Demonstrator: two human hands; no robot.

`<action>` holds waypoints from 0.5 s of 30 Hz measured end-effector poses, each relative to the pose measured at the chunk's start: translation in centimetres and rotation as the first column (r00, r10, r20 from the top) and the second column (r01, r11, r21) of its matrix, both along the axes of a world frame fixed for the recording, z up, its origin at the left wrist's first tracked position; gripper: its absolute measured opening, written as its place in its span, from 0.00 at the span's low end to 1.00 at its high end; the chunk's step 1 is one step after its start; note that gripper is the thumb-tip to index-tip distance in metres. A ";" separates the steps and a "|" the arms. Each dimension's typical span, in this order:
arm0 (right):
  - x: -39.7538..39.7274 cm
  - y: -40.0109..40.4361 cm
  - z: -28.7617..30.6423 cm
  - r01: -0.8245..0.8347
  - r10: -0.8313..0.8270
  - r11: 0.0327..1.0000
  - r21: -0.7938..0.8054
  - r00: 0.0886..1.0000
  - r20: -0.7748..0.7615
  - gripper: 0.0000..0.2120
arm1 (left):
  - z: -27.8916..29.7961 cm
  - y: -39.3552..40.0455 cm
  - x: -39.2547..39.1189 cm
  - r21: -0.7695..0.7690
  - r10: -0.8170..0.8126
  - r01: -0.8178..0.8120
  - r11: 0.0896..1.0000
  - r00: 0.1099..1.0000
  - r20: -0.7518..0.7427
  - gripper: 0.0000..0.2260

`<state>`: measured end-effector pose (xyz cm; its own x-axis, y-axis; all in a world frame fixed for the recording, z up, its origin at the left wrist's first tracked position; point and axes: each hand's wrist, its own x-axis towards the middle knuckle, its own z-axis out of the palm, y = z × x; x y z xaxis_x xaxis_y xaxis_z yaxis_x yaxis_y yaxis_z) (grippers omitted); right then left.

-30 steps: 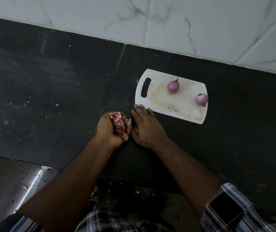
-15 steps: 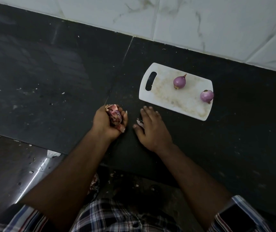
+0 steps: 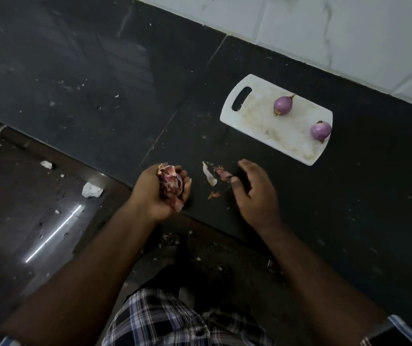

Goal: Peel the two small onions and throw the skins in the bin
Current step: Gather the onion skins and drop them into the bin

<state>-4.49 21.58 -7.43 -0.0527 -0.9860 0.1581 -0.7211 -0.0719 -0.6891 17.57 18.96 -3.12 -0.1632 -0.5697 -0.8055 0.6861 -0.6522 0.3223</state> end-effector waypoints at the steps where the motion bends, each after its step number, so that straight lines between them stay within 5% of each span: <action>1: 0.9 0.9 -0.5 -0.027 0.028 1.000 0.015 0.997 -0.078 0.24 | -0.1 1.2 0.3 0.015 -0.020 0.020 1.000 1.000 -0.006 0.13; 5: 4.1 -0.2 -1.5 -0.091 0.089 0.996 0.006 0.960 -0.265 0.30 | -1.6 5.1 1.7 0.095 -0.074 0.078 0.992 0.996 -0.042 0.13; 15: 6.5 -3.2 -0.3 -0.174 0.173 0.984 0.032 0.984 0.033 0.15 | -7.3 6.3 0.3 0.154 -0.365 0.364 0.919 0.931 -0.018 0.13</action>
<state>1.98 18.38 -7.72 0.1157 -0.9854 0.1247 -0.6789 -0.1701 -0.7142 17.84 25.28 -10.42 -0.3271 -0.3428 -0.8806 0.3886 -0.8982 0.2053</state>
